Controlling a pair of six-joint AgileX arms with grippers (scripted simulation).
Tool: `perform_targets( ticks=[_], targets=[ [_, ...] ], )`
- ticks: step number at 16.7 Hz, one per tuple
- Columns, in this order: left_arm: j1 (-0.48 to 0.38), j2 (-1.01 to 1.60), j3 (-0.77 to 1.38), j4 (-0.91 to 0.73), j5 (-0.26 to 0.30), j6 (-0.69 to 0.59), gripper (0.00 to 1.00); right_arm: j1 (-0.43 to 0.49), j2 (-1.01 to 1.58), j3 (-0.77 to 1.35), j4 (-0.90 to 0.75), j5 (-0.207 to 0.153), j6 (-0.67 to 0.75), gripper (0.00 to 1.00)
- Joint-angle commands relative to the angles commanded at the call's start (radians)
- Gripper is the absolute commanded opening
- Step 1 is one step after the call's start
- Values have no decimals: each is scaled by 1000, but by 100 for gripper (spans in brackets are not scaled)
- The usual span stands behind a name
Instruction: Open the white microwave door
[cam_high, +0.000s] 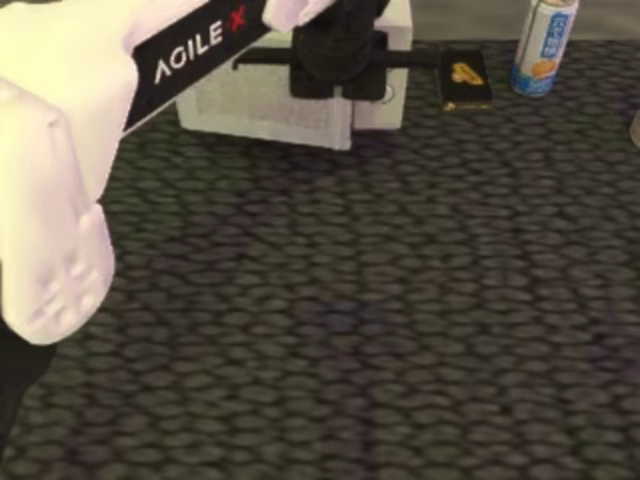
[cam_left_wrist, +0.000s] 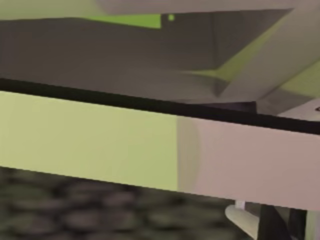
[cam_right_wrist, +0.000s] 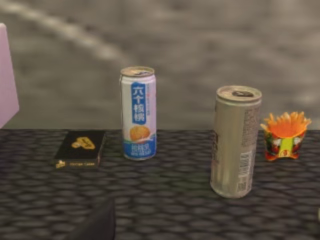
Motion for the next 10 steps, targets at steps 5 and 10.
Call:
perform_targets(
  ticks=[5, 10],
  targets=[
    [1, -26, -43, 25, 7, 18, 0, 0, 0, 0, 0, 0, 0, 100],
    [1, -26, -43, 25, 7, 18, 0, 0, 0, 0, 0, 0, 0, 100]
  ],
)
